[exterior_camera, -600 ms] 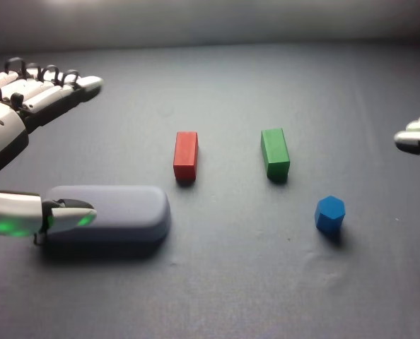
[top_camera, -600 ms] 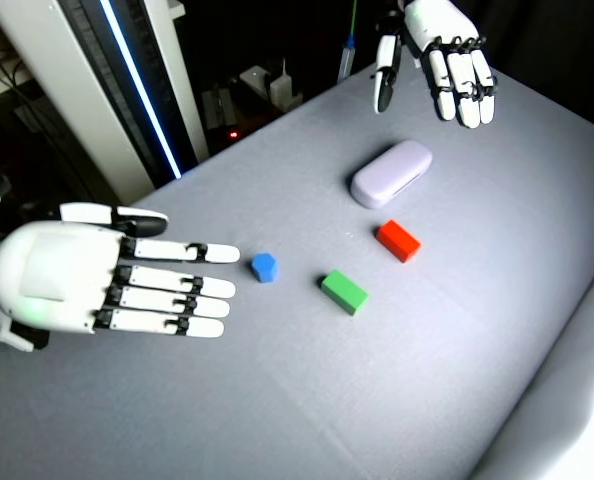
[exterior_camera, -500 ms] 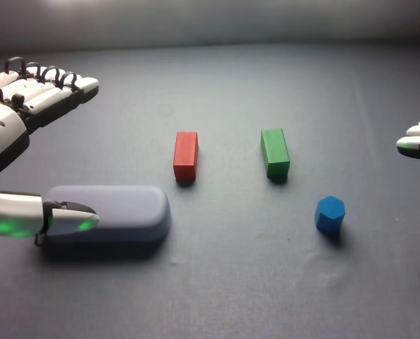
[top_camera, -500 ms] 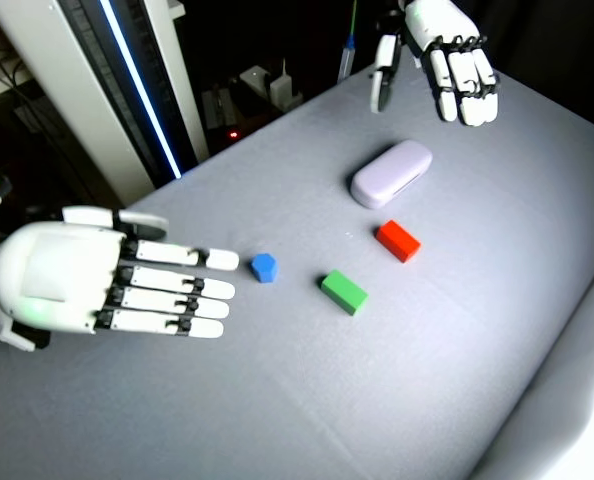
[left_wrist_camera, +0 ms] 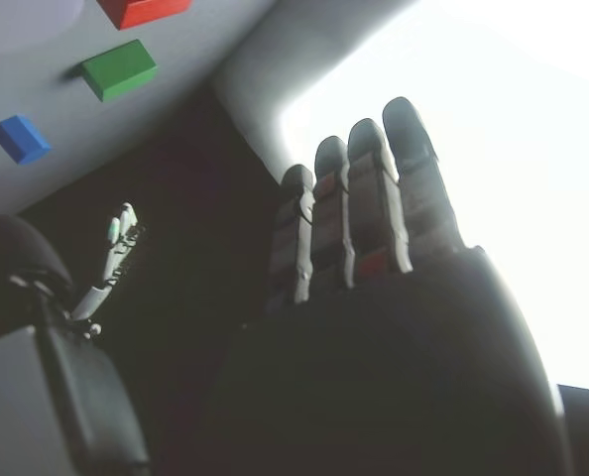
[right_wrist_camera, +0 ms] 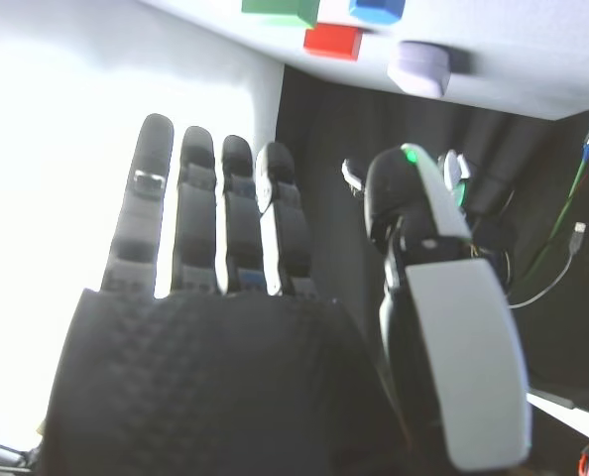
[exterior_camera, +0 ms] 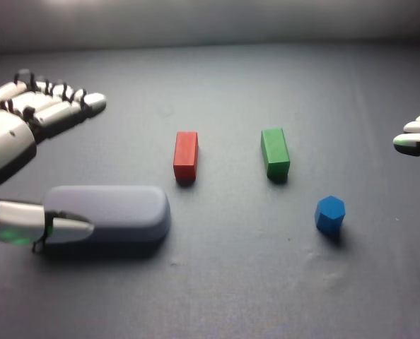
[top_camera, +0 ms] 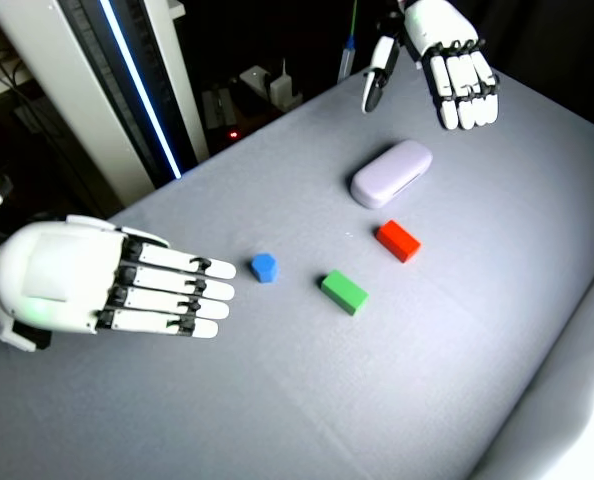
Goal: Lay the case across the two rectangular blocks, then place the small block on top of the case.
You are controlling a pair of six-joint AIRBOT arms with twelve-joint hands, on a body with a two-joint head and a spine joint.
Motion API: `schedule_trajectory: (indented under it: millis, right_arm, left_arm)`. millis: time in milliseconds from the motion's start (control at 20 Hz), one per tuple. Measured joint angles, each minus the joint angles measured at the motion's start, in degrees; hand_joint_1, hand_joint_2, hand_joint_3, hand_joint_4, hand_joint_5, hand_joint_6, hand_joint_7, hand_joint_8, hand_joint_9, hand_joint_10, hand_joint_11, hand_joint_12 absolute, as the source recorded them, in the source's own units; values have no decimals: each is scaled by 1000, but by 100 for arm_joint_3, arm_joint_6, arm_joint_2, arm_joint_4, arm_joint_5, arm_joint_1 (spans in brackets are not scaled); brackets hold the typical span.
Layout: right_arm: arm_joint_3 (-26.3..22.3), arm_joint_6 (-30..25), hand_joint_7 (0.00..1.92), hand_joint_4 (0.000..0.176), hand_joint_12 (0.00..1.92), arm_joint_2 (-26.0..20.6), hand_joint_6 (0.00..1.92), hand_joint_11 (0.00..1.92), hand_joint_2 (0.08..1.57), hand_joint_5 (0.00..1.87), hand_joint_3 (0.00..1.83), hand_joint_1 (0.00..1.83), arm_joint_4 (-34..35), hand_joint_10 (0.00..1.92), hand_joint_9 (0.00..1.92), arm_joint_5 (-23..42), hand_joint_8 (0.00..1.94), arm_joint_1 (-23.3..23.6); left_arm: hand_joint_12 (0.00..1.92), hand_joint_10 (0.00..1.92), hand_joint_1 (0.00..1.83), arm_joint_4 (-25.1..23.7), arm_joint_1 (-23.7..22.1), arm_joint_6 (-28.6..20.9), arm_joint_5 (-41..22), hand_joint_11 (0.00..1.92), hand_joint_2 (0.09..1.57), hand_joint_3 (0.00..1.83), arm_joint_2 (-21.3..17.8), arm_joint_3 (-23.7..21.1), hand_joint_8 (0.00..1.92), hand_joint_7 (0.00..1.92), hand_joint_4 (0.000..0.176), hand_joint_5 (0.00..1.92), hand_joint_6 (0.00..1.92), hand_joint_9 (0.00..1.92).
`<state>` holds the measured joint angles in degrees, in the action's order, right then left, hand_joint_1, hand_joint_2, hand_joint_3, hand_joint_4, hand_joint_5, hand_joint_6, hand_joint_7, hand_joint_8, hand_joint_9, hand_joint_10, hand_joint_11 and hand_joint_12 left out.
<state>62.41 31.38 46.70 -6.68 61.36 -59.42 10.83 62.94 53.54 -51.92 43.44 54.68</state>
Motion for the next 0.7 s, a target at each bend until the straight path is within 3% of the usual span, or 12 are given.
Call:
schedule_trajectory:
  millis: [100,250,300,350,400,450,500,550,700]
  right_arm:
    - [0,-4,231,0,725,0,0,0,1327,285,1,570,-9,1,228,2,0,15]
    - [0,-22,245,0,752,0,2,0,1326,293,3,564,-24,2,238,0,1,26]
    - [0,-28,242,0,729,0,2,0,1329,293,2,568,-26,0,229,-2,0,26]
    - [4,-44,252,0,735,-2,5,0,1327,304,0,594,-42,3,237,7,3,26]
    - [7,-46,257,0,724,0,3,0,1327,307,0,602,-42,2,236,4,3,26]
    - [7,-48,254,0,711,0,2,0,1327,309,0,596,-46,1,230,4,1,26]
    - [7,-48,268,0,764,-2,0,19,1320,323,0,607,-50,2,260,4,0,26]
    - [9,-50,259,0,770,0,0,3,1322,314,2,591,-48,0,252,4,0,26]
    - [24,-55,253,0,742,0,0,1,1331,306,1,576,-48,1,242,2,0,26]
  left_arm:
    - [435,3,722,-31,-173,55,328,0,790,0,107,142,3,213,57,172,0,203]
    - [411,2,712,-149,-361,74,931,0,759,0,297,354,2,232,55,197,5,209]
    - [456,4,721,-175,-422,109,1119,0,763,0,376,415,2,240,43,206,4,224]
    - [416,4,712,-214,-505,197,1388,0,773,1,470,490,2,224,50,193,2,206]
    - [435,7,736,-232,-597,273,1609,0,775,1,553,568,5,248,30,215,4,222]
    - [439,7,731,-245,-686,356,1797,0,776,1,623,647,4,250,38,216,2,226]
    - [479,8,737,-256,-732,396,1943,0,780,1,678,713,4,264,30,228,3,246]
    - [550,7,770,-258,-765,437,2022,0,782,1,730,776,2,273,33,232,1,266]
    - [700,9,785,-219,-782,474,2321,20,829,0,872,914,2,396,12,283,0,388]
